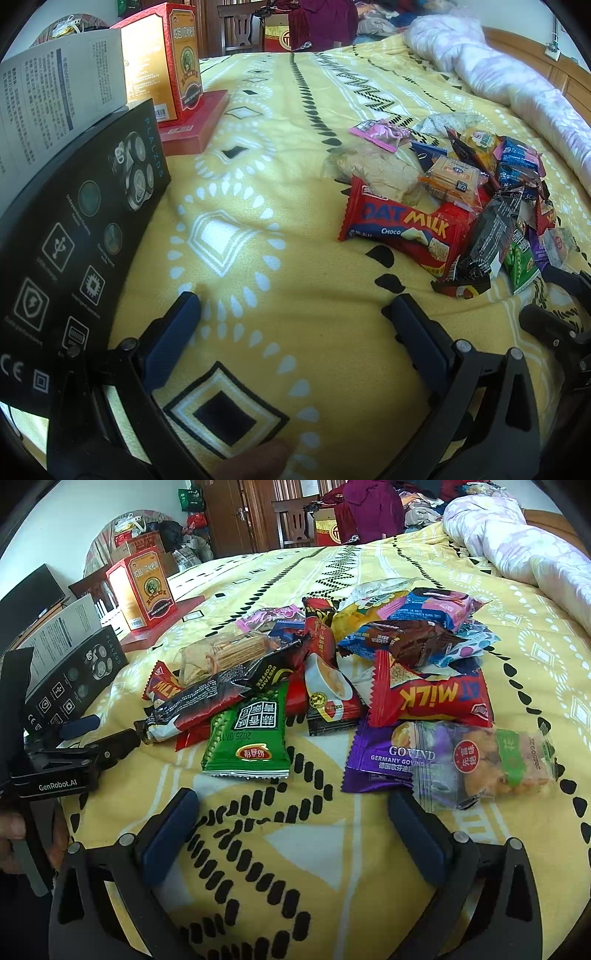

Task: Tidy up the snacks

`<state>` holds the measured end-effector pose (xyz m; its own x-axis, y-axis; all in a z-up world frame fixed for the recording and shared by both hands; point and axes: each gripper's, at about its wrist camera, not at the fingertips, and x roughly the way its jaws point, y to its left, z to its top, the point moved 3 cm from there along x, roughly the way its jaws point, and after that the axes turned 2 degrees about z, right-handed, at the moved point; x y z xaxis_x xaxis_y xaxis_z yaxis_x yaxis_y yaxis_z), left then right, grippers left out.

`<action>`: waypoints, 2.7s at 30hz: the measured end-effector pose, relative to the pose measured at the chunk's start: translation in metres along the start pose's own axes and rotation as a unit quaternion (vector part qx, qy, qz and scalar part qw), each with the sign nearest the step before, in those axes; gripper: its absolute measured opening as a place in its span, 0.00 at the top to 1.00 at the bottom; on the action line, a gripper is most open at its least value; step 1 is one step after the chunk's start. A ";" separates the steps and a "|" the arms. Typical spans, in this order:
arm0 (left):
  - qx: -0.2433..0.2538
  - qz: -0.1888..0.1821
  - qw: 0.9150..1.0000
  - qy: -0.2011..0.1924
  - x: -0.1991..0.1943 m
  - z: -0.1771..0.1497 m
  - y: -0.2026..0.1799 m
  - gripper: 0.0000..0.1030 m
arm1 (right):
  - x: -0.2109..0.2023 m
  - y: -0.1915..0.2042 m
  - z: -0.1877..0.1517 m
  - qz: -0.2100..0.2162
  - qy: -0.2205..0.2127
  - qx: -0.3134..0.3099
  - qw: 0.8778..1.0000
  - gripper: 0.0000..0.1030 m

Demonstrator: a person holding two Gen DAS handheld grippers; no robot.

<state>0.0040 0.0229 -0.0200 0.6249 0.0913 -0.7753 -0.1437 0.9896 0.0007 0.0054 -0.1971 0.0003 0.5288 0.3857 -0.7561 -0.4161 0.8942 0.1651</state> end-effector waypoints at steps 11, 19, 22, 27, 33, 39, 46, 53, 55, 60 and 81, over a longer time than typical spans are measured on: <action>0.005 0.008 1.000 0.000 0.000 0.000 0.000 0.00 | 0.000 -0.001 0.000 0.005 -0.003 0.003 1.000 0.00; 0.006 0.008 1.000 0.000 0.001 0.000 0.000 0.00 | -0.001 -0.003 0.001 0.009 -0.005 0.004 1.000 0.00; 0.006 0.008 1.000 0.000 0.001 0.000 0.000 0.00 | -0.001 -0.003 0.001 0.009 -0.005 0.004 1.000 0.00; 0.006 0.008 1.000 0.000 0.001 0.000 0.000 0.00 | -0.001 -0.004 0.000 0.009 -0.005 0.004 1.000 0.00; 0.006 0.009 1.000 0.000 0.001 0.000 0.000 0.00 | -0.001 -0.004 0.000 0.010 -0.005 0.005 1.000 0.00; 0.008 0.012 1.000 0.001 0.002 0.000 -0.001 0.00 | -0.001 -0.004 0.000 0.009 -0.005 0.005 1.000 0.00; 0.009 0.013 1.000 0.001 0.003 0.000 0.000 0.00 | -0.001 -0.003 0.001 0.009 -0.004 0.004 1.000 0.00; 0.009 0.013 1.000 0.001 0.003 0.000 -0.001 0.00 | -0.001 -0.003 0.001 0.009 -0.005 0.004 1.000 0.00; 0.009 0.013 1.000 0.001 0.003 0.000 -0.001 0.00 | -0.001 -0.003 0.001 0.009 -0.005 0.004 1.000 0.00; 0.009 0.013 1.000 0.001 0.004 0.000 -0.001 0.00 | -0.001 -0.004 0.001 0.009 -0.005 0.004 1.000 0.00; 0.010 0.013 1.000 0.001 0.004 0.001 0.000 0.00 | -0.001 -0.004 0.001 0.012 -0.007 0.006 1.000 0.00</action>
<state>0.0070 0.0233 -0.0227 0.6192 0.1158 -0.7766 -0.1440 0.9890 0.0326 0.0066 -0.2008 0.0010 0.5287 0.4104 -0.7430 -0.4205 0.8870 0.1908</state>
